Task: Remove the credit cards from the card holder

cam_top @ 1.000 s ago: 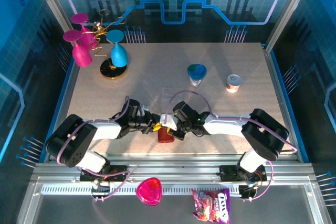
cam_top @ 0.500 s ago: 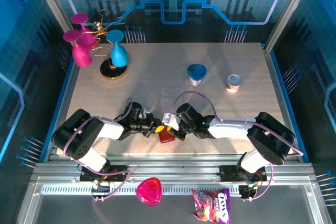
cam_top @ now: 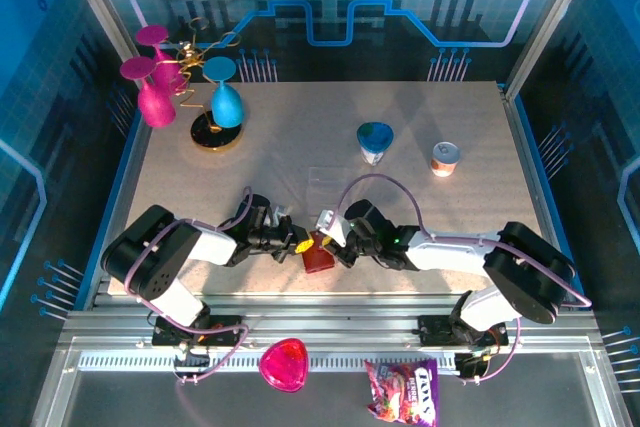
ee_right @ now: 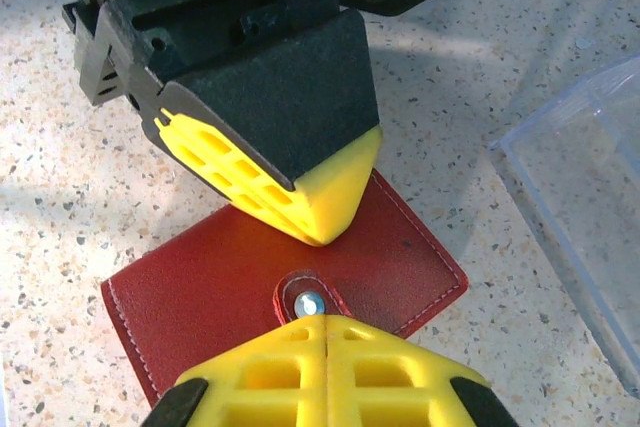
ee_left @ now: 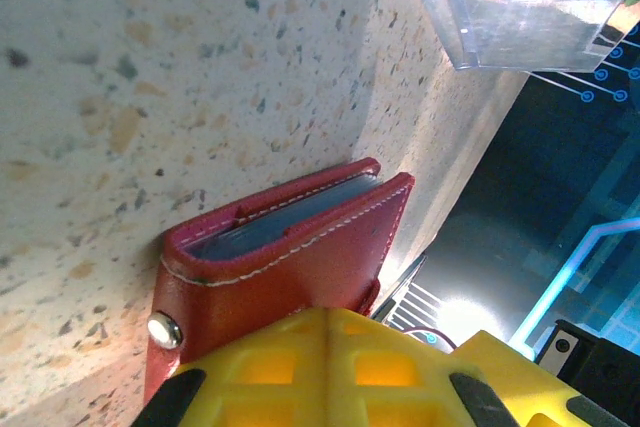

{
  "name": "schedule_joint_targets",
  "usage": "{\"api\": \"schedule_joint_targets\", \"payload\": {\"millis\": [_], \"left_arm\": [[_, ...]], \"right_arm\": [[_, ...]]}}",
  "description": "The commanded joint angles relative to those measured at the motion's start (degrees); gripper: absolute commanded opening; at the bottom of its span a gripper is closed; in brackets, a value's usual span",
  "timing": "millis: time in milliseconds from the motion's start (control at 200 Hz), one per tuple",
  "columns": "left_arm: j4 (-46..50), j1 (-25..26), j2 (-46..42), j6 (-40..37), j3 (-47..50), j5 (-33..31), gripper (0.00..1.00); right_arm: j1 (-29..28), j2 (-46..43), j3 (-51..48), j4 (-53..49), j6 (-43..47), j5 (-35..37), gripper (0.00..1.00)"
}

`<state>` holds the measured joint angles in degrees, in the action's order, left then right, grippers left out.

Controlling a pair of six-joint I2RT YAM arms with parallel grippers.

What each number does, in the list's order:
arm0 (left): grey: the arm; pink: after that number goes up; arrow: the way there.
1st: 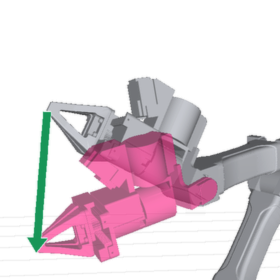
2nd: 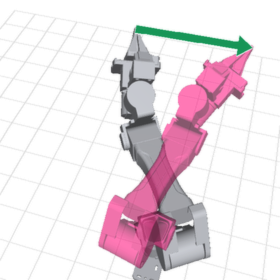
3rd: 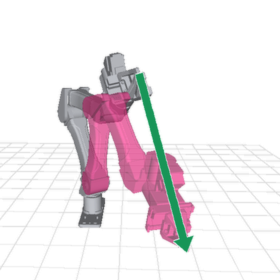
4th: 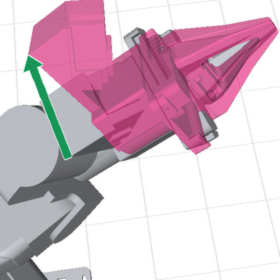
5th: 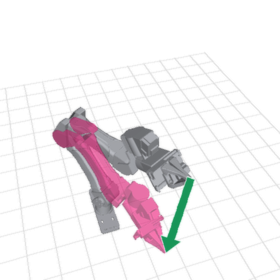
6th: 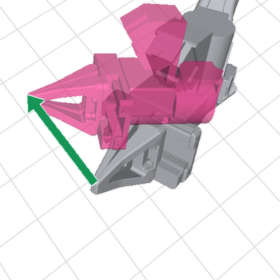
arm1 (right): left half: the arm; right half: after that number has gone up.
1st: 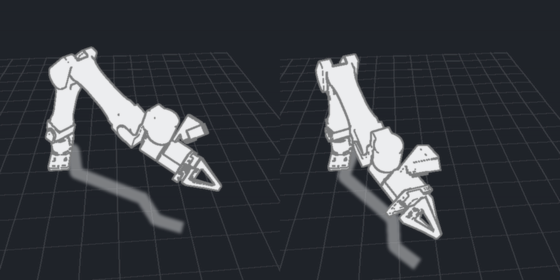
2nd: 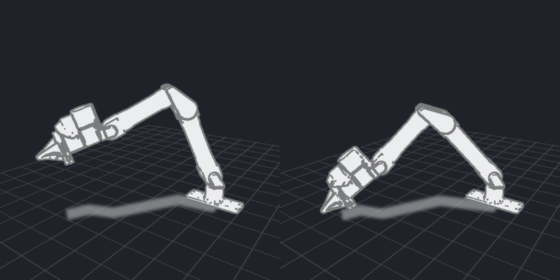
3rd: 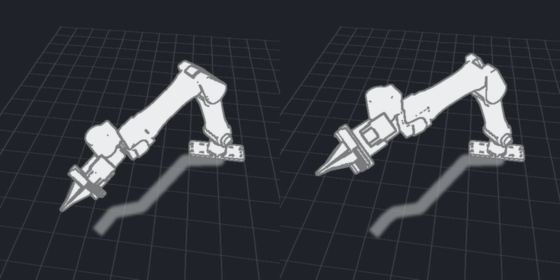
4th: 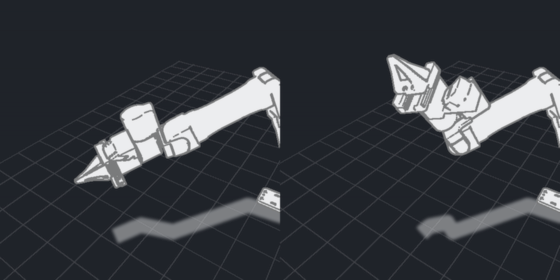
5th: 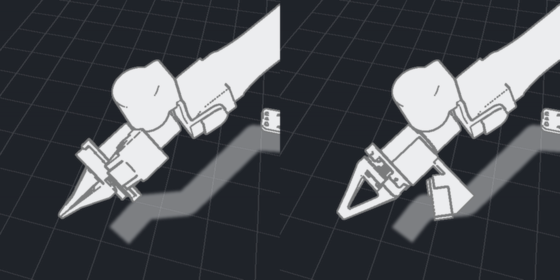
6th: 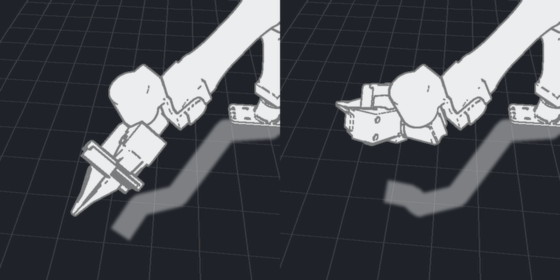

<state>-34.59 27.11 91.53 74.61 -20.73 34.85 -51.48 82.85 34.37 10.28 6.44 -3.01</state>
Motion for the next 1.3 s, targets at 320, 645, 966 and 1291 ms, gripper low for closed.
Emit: {"api": "schedule_joint_targets", "payload": {"millis": [320,645,966,1291], "left_arm": [[5.9,-0.3,1.4,-0.9,0.3,0.0,0.03],[5.4,-0.6,1.8,-1.1,0.0,0.7,0.03],[5.0,-1.0,1.8,-1.1,0.4,1.0,0.03],[5.4,-1.3,1.7,-1.1,0.5,1.2,0.03]], "right_arm": [[-0.9,4.9,14.2,-24.5,-17.5,2.5,0.25],[-6.9,6.3,12.9,-19.5,-2.6,6.8,0.35],[-5.5,10.3,14.8,-19.2,7.6,8.6,0.37],[-3.4,13.2,15.7,-18.2,7.6,7.6,0.33]]}}
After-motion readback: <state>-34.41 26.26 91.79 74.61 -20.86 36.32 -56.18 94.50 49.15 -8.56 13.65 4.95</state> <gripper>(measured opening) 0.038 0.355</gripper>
